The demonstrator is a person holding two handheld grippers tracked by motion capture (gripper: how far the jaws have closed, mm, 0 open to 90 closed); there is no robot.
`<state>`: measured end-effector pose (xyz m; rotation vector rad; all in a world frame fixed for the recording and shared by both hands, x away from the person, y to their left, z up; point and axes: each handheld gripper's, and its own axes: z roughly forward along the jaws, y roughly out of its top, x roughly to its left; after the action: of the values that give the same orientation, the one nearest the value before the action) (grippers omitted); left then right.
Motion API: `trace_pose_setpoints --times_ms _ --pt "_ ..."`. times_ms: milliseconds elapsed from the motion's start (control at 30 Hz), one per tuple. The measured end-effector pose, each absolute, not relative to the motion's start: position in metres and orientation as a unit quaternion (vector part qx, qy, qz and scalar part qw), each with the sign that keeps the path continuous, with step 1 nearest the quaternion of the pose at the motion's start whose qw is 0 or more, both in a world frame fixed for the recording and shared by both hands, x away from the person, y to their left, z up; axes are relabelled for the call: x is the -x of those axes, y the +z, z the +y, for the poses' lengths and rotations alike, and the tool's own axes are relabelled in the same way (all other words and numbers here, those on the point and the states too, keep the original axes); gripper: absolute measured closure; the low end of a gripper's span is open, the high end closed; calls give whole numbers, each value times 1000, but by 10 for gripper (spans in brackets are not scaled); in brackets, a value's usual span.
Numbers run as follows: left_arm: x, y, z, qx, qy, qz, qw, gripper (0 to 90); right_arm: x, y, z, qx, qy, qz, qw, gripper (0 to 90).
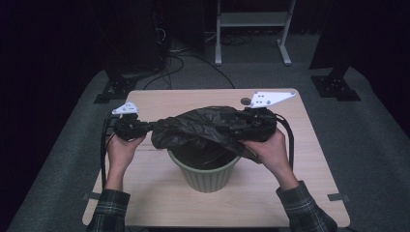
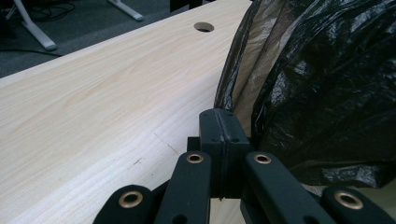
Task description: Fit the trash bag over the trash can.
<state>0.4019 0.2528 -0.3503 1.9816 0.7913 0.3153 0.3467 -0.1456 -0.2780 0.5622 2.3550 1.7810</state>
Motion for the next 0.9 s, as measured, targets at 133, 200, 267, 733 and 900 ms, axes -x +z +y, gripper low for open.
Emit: trace_pose_setpoints --times_ms 133,200,267,733,900 --pt "-400 -349 252 -810 129 320 474 900 -344 -283 -142 -182 585 788 58 636" --pt "-398 -349 251 -811 128 318 474 900 -338 -286 -142 -162 583 794 63 796" --pt "-398 -349 251 -811 127 317 474 900 -337 -287 -142 -156 582 796 64 846" --pt "-384 -353 246 -815 116 312 474 900 -276 -313 -139 -88 579 809 50 897" --pt "-382 -354 242 -815 111 308 477 900 -264 -331 -132 -76 574 815 31 898"
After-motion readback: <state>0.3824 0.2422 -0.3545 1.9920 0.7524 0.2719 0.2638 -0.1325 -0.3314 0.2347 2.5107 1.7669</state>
